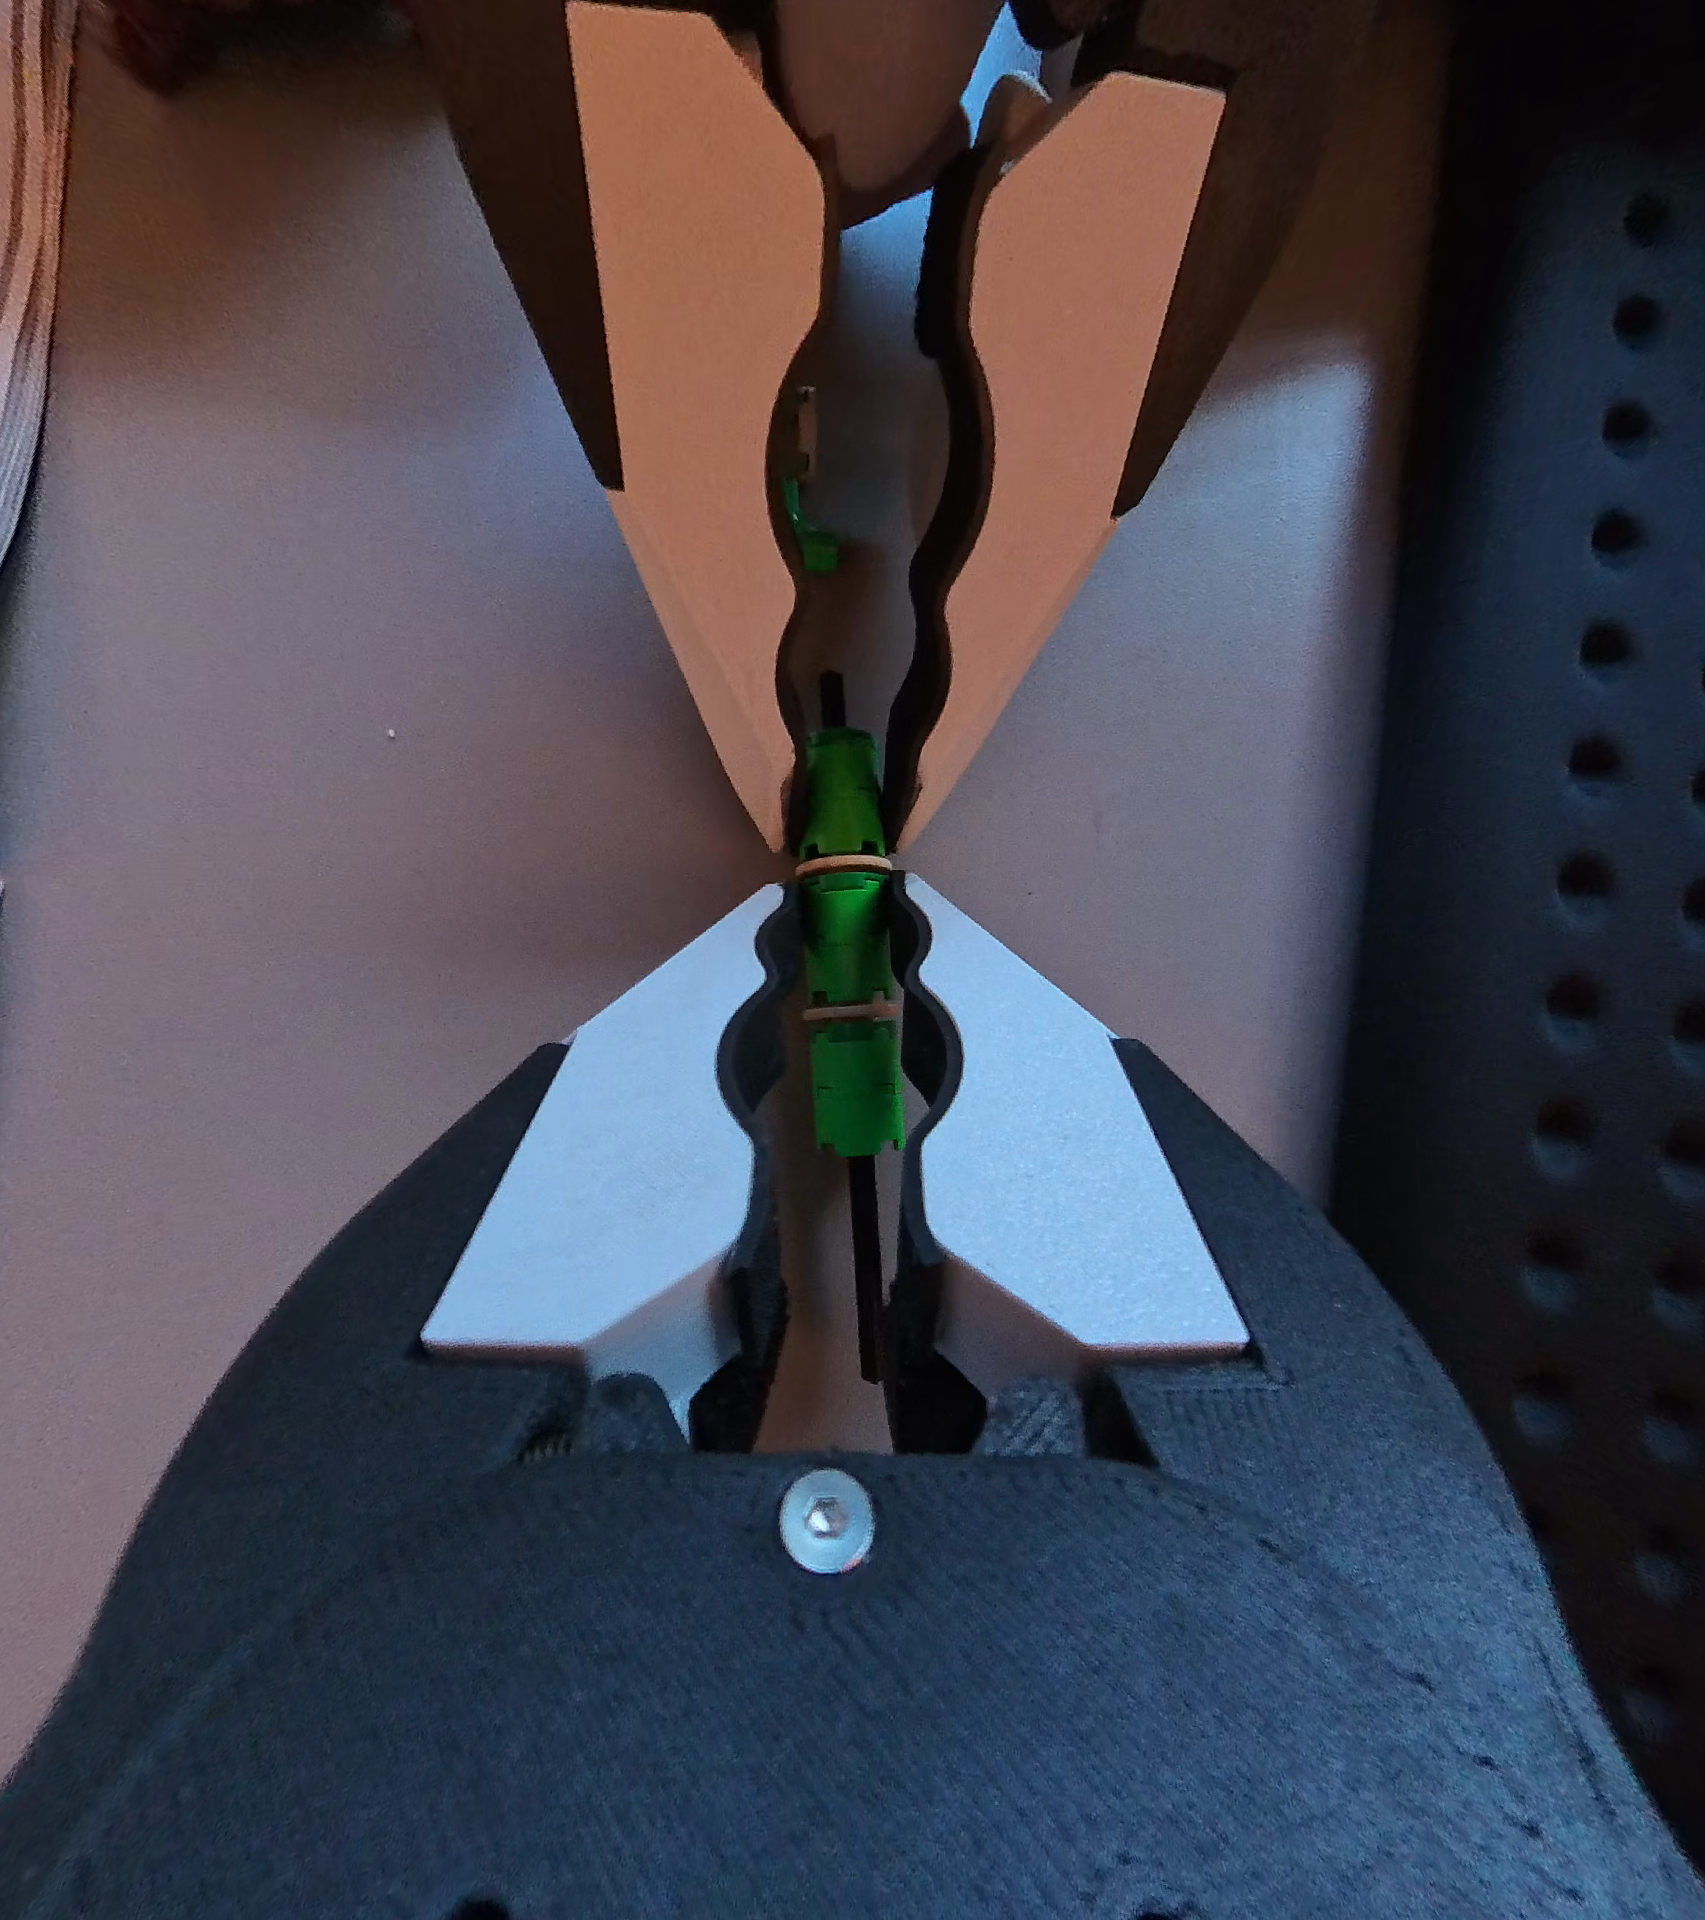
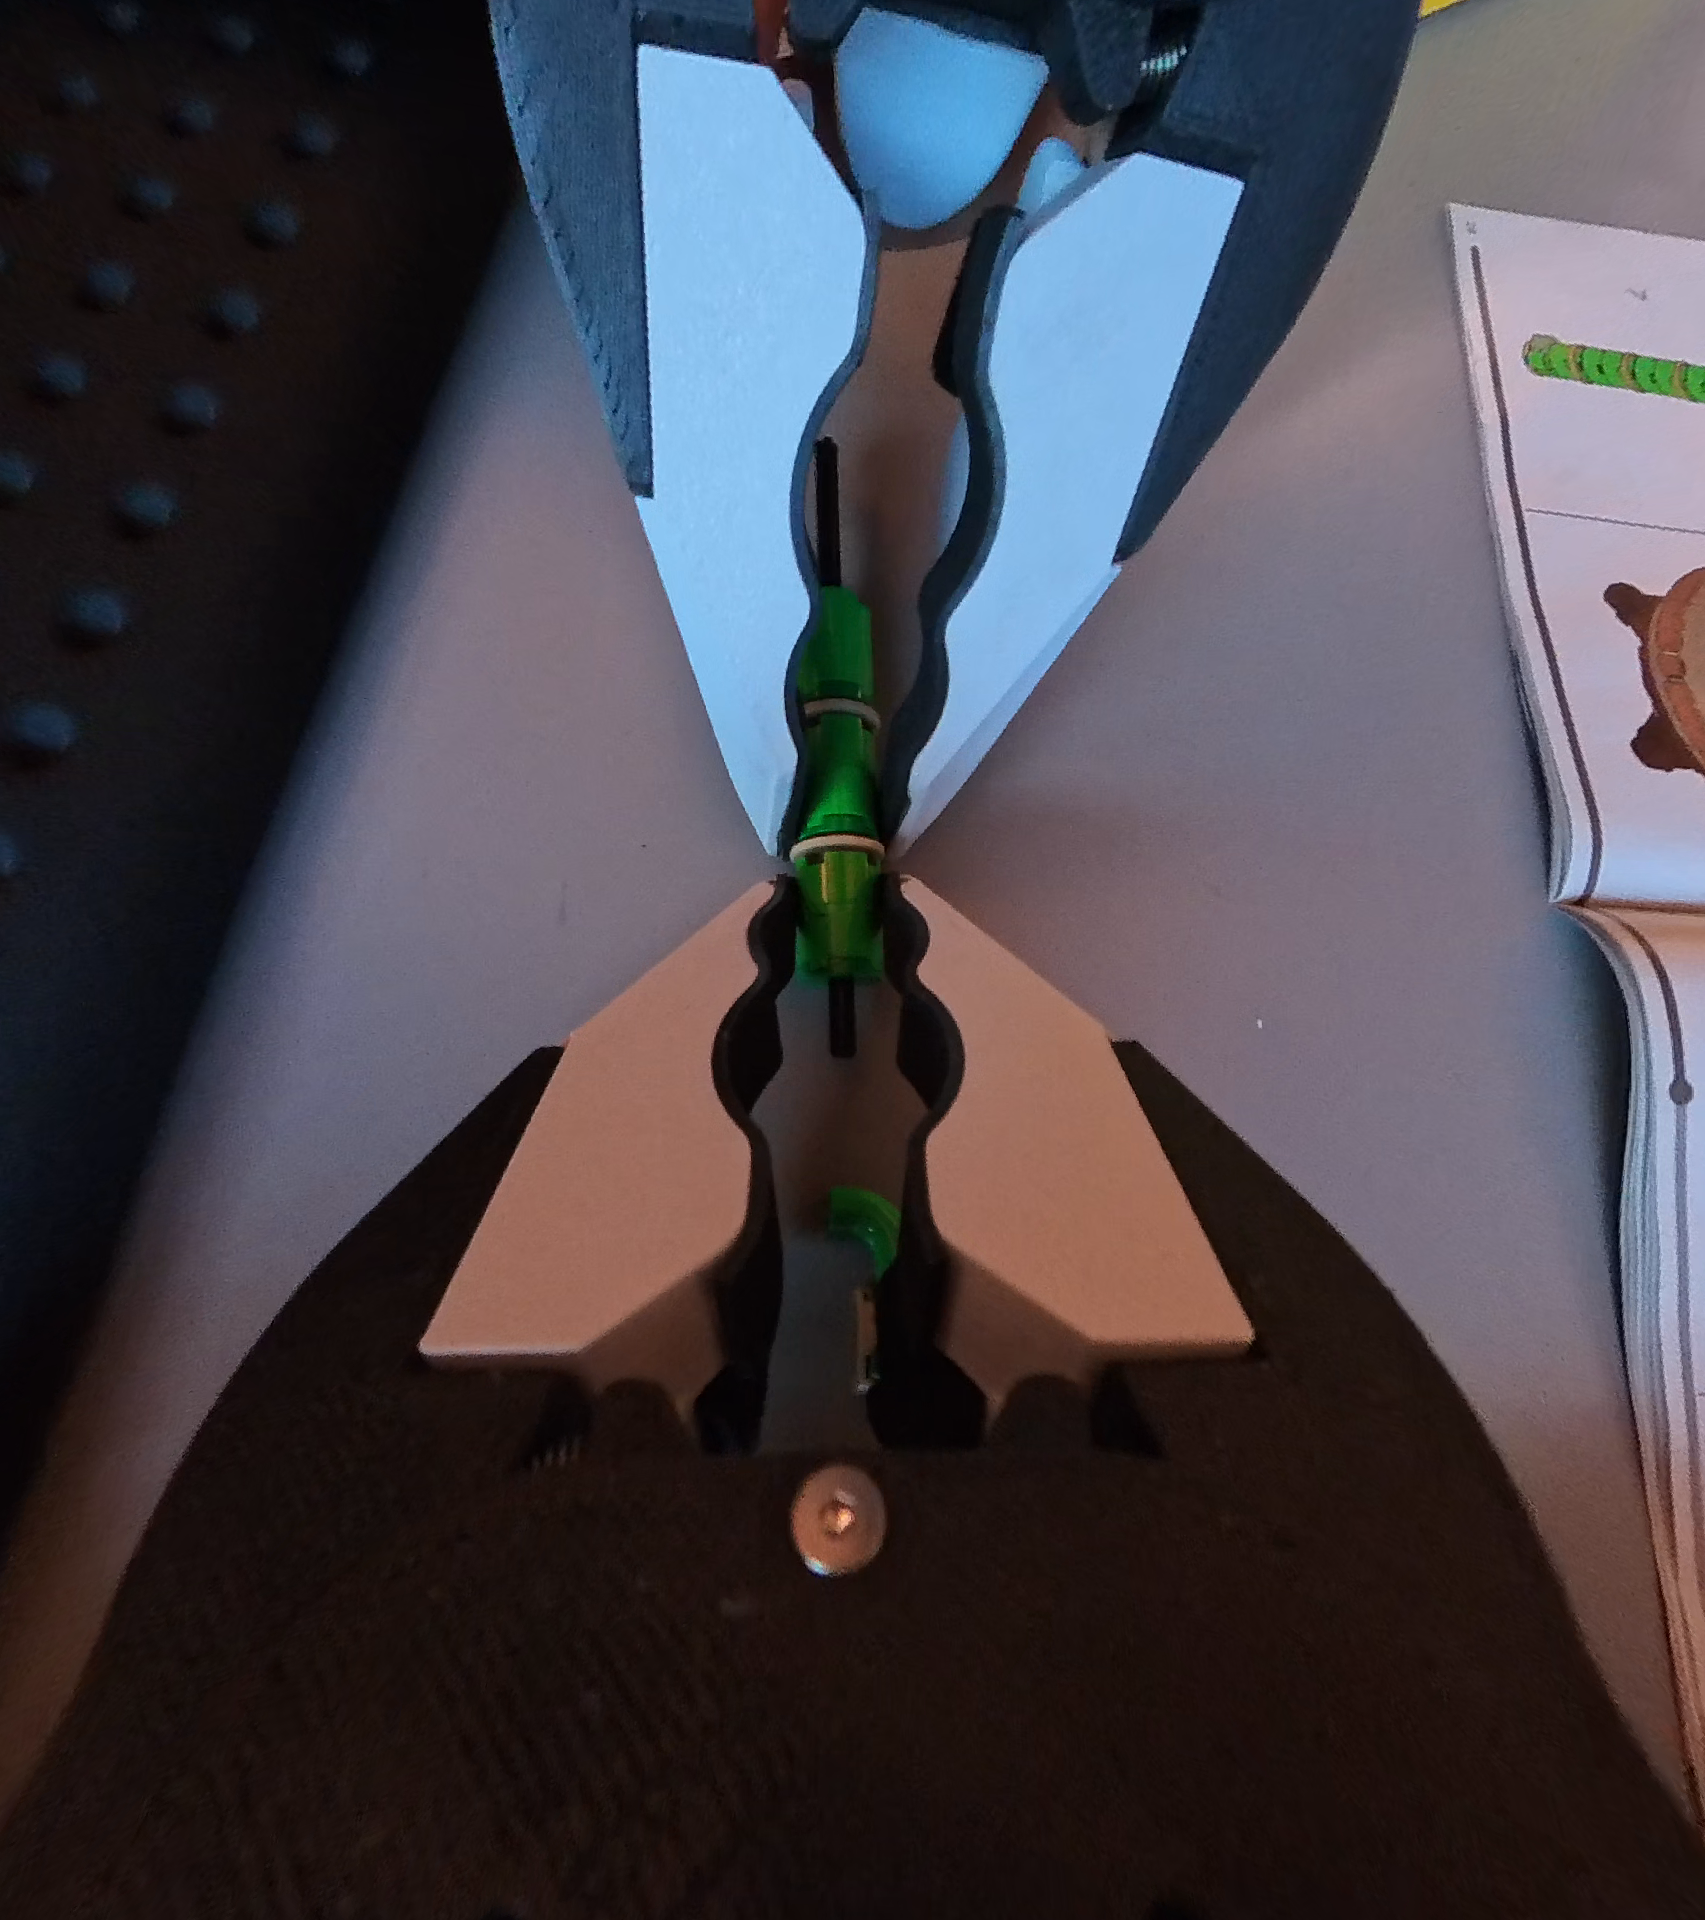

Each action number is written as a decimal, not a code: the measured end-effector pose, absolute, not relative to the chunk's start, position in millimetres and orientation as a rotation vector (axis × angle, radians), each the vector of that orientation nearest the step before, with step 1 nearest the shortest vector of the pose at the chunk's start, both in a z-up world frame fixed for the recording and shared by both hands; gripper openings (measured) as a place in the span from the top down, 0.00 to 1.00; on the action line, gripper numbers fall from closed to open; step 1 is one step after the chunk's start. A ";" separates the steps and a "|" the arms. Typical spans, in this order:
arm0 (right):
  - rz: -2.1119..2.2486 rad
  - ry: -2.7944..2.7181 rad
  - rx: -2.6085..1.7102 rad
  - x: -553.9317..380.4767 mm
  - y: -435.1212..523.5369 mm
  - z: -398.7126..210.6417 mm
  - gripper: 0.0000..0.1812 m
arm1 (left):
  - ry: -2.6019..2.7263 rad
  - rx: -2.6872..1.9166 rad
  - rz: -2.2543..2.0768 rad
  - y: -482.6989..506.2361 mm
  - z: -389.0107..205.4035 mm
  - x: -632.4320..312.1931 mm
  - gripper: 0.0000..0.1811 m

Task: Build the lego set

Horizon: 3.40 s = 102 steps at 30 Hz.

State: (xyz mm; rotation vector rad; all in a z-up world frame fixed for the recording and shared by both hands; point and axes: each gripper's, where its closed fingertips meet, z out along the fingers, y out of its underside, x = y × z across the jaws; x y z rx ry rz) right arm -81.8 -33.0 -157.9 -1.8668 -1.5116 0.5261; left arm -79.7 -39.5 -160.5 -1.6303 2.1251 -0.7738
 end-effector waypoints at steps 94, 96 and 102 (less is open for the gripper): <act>0.596 -1.511 -1.979 -69.3 -44.7 -162.3 0.91 | 2.118 -1.553 -0.883 -49.7 -160.5 -67.7 0.91; 0.604 -1.509 -1.978 -69.0 -46.1 -162.1 0.91 | 2.119 -1.554 -0.894 -51.1 -160.1 -67.6 0.91; 0.618 -1.501 -1.976 -68.5 -48.1 -160.9 0.91 | 2.118 -1.553 -0.914 -52.9 -158.6 -67.9 0.91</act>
